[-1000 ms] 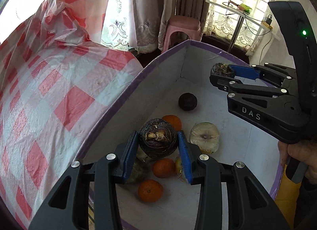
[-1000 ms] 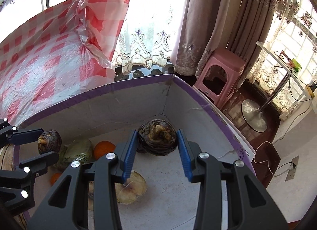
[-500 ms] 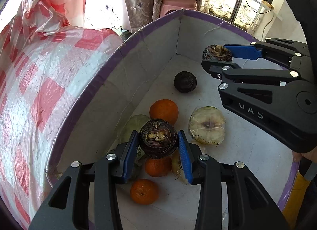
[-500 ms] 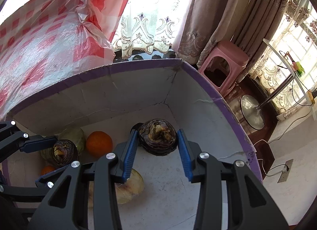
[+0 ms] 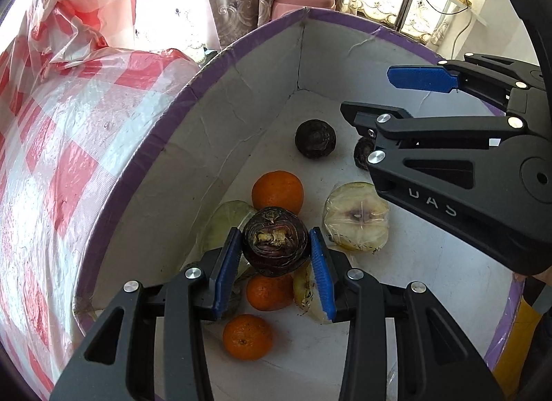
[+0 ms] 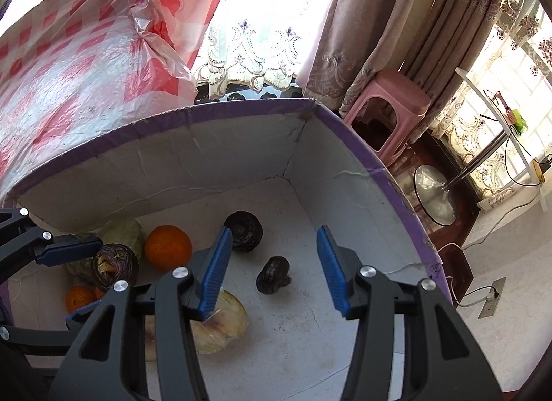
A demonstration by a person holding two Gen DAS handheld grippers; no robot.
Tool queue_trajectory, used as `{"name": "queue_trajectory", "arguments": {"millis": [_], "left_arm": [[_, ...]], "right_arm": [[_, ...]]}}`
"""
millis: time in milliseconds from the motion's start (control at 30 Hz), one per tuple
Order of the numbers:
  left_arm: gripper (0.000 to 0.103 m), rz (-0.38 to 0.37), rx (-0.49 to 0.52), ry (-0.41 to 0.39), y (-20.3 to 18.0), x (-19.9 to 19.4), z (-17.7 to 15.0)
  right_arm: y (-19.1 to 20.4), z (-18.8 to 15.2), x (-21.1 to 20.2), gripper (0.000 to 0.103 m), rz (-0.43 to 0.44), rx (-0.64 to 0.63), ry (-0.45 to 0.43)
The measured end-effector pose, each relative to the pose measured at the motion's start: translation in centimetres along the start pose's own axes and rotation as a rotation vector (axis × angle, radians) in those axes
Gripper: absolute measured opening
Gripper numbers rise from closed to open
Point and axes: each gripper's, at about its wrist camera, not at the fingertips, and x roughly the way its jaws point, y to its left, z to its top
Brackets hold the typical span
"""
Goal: Organize fruits
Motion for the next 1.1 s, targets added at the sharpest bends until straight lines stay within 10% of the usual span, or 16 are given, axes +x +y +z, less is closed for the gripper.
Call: {"name": "queue_trajectory", "arguments": {"millis": [1100], "left_arm": [[0.085,-0.049,-0.105,-0.189,1.5,-7.1,-4.0]], "right_arm": [[-1.0,-2.0,-7.8,0.085,-0.084,0.121,-0.176]]}}
